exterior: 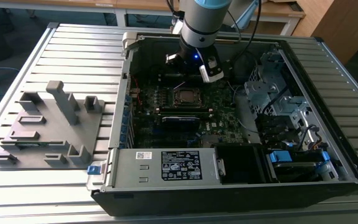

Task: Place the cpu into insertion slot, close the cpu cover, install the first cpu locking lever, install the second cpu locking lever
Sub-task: 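Install the first cpu locking lever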

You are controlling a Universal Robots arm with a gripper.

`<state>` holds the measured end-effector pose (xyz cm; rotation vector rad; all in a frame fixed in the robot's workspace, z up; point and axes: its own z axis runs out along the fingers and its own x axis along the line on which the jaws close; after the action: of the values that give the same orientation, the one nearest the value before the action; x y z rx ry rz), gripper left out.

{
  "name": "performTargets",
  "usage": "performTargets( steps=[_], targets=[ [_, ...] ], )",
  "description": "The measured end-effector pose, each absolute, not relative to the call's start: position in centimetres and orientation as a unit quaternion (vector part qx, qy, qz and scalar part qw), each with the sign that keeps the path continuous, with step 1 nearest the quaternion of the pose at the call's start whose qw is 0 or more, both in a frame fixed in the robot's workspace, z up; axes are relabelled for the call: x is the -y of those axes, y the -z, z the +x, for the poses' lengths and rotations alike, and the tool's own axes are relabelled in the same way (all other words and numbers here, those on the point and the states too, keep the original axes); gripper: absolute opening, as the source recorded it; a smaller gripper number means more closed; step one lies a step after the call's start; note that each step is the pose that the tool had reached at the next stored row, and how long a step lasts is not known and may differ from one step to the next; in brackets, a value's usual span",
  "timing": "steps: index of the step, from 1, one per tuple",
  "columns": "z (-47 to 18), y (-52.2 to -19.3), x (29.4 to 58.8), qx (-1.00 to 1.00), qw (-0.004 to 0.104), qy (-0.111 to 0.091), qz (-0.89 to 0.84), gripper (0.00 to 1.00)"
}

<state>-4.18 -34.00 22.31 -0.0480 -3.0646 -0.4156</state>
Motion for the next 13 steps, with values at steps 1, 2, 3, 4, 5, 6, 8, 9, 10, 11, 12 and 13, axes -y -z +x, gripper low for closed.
performTargets(
  steps=[1, 2, 3, 4, 5, 6, 8, 9, 10, 11, 12, 13],
  targets=[
    [-4.16, -22.28, 33.94, 0.991, 0.024, 0.134, -0.016, 0.10],
    [-4.13, -22.26, 33.87, 0.991, 0.024, 0.134, -0.016, 0.10],
    [-4.08, -22.23, 33.83, 0.991, 0.024, 0.134, -0.016, 0.10],
    [-4.02, -22.21, 33.80, 0.990, 0.024, 0.134, -0.016, 0.10],
    [-3.95, -22.18, 33.78, 0.990, 0.024, 0.134, -0.016, 0.10],
    [-3.87, -22.16, 33.76, 0.991, 0.024, 0.134, -0.017, 0.10],
    [-3.70, -22.10, 33.72, 0.990, 0.024, 0.134, -0.017, 0.10],
    [-3.59, -22.06, 33.71, 0.990, 0.024, 0.134, -0.017, 0.10],
    [-3.49, -22.03, 33.70, 0.990, 0.024, 0.134, -0.017, 0.10],
    [-3.40, -21.98, 33.70, 0.990, 0.024, 0.134, -0.017, 0.10],
    [-3.34, -21.91, 33.70, 0.990, 0.024, 0.134, -0.017, 0.10],
    [-3.31, -21.82, 33.70, 0.990, 0.024, 0.134, -0.018, 0.10]
  ],
)
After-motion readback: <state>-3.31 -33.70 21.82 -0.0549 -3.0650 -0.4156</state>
